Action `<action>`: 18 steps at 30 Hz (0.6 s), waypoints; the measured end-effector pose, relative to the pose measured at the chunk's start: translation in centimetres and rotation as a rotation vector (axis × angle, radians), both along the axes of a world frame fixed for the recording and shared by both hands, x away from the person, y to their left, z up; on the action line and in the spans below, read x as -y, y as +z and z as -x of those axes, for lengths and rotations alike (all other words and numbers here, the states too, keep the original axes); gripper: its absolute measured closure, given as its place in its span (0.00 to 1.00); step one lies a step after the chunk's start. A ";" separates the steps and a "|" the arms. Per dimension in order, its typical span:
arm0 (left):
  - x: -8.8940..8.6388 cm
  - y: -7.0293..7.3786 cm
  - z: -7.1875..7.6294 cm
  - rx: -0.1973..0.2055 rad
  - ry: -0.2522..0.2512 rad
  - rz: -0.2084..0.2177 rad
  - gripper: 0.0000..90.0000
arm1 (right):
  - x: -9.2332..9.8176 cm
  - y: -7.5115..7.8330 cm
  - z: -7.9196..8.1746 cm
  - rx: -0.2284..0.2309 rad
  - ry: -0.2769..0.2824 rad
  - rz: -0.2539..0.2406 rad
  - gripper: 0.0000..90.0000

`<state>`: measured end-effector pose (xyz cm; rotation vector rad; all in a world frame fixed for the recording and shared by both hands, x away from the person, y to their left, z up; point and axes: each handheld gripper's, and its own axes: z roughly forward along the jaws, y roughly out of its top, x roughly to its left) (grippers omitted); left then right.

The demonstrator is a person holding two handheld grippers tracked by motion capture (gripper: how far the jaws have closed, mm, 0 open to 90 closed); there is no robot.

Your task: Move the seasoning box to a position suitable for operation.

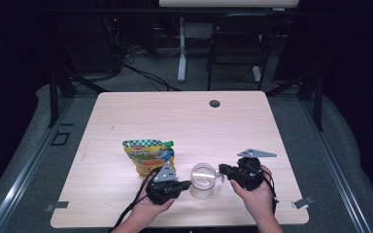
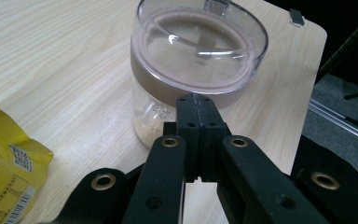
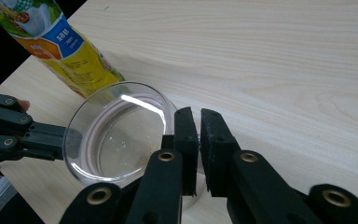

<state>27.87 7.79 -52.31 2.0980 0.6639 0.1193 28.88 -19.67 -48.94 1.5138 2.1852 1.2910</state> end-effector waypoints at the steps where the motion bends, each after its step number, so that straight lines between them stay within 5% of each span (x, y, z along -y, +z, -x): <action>1: 0.0 0.1 0.0 0.002 0.000 -0.005 1.00 | 0.0 0.0 0.0 0.000 -0.002 0.002 0.95; 8: 0.2 0.5 0.1 0.014 -0.006 0.008 1.00 | 0.0 0.0 0.1 0.002 -0.005 0.003 0.94; 18: 0.5 1.2 -0.1 0.027 -0.009 0.027 1.00 | 0.3 0.3 0.8 0.027 0.031 -0.014 0.80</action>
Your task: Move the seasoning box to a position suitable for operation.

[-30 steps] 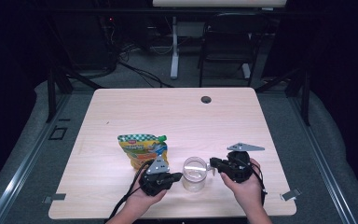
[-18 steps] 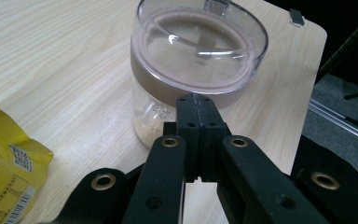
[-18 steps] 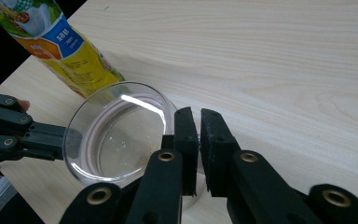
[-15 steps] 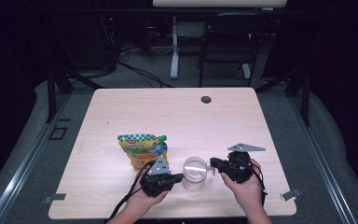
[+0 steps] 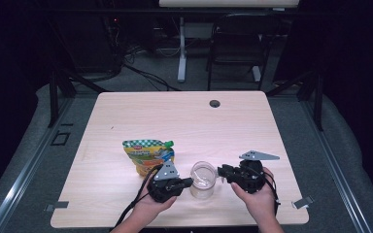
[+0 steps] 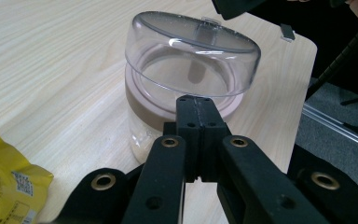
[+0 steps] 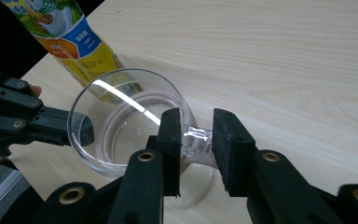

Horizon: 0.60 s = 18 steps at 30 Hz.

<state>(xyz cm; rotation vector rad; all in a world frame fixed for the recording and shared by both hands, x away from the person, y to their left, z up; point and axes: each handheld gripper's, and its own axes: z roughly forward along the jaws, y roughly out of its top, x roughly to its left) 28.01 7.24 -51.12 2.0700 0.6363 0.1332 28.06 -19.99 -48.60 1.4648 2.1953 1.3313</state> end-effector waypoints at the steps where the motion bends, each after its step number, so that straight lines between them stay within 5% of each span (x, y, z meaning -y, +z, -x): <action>1: 0.0 0.1 0.0 0.001 -0.005 -0.003 1.00 | 0.0 0.0 0.1 0.000 -0.006 -0.002 0.79; 18: 0.5 1.3 -0.3 0.022 -0.002 0.017 1.00 | -0.1 -0.1 2.7 0.081 0.080 0.114 0.63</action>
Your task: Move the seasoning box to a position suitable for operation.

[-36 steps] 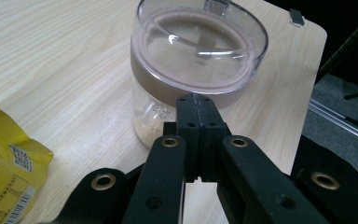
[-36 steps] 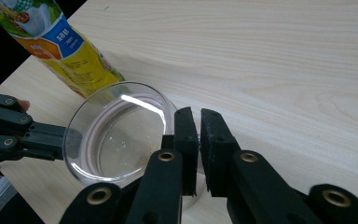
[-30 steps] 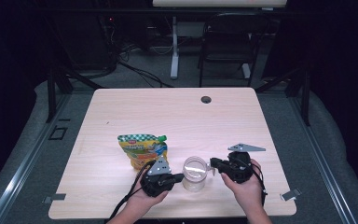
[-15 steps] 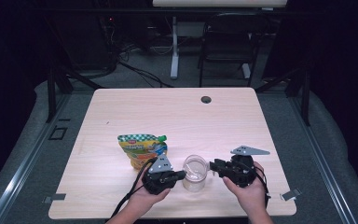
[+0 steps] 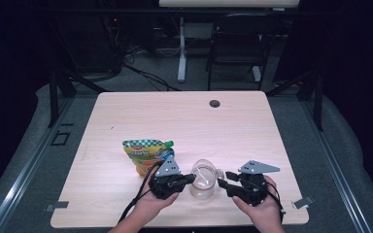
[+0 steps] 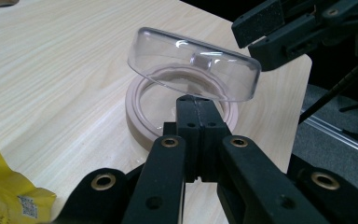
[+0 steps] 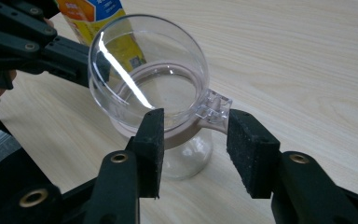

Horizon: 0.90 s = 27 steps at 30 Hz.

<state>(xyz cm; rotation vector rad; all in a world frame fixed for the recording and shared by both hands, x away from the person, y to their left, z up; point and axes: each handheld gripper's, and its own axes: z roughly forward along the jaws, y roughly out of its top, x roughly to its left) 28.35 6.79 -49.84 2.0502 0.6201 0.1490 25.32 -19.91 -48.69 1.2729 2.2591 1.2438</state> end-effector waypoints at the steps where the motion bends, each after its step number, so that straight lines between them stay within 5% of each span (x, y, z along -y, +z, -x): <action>1: 0.0 0.1 0.0 0.003 0.002 -0.008 1.00 | 0.0 0.0 0.1 0.000 0.005 0.003 0.62; 12: 0.1 0.5 -0.3 -0.001 0.003 0.006 1.00 | -0.9 -0.5 0.4 0.028 0.058 0.039 0.43; 22: 0.3 0.3 -0.1 0.002 -0.006 0.001 1.00 | -2.5 -1.3 0.4 0.061 0.053 0.124 0.42; 27: 0.3 -0.2 -0.2 -0.004 0.001 -0.019 1.00 | -2.9 -1.3 0.5 0.082 0.046 0.120 0.43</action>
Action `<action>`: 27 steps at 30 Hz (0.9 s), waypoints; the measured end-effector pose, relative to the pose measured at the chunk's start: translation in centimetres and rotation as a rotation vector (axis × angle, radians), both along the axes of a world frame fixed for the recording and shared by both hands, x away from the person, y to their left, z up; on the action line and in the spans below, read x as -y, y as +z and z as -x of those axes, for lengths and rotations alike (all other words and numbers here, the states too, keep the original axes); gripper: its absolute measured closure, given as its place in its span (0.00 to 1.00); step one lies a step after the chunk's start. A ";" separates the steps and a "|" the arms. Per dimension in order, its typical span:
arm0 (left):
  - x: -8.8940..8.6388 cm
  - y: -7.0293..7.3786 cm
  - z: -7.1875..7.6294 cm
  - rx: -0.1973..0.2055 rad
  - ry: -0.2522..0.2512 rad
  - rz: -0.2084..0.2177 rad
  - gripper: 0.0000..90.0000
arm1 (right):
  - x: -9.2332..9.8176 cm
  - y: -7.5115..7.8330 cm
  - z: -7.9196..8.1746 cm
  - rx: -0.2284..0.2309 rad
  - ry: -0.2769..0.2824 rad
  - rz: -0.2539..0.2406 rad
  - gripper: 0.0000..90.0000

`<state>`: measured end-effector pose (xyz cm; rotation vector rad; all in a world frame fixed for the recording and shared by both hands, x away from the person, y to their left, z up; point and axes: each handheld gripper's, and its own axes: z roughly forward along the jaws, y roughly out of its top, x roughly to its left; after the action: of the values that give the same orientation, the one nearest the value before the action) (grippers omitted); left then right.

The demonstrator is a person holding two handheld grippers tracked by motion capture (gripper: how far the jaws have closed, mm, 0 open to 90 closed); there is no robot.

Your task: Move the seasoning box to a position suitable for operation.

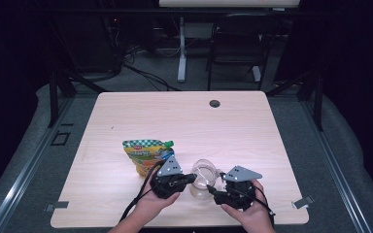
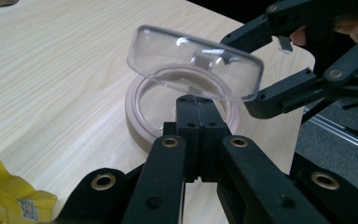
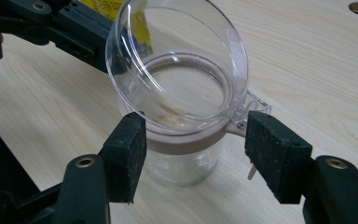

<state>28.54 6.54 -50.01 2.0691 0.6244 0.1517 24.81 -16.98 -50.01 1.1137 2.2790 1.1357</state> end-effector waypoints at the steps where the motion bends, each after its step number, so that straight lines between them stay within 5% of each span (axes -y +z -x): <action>1: 0.0 -0.1 0.0 -0.004 0.001 0.000 1.00 | 0.0 0.0 0.0 0.003 0.001 -0.002 0.43; 27: 0.1 -0.8 0.1 0.010 0.002 -0.027 1.00 | 0.6 0.5 0.1 0.039 -0.020 -0.057 0.47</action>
<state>28.45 6.43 -50.77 2.0921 0.6214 0.1723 24.71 -17.63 -49.48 1.1229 2.2140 1.2109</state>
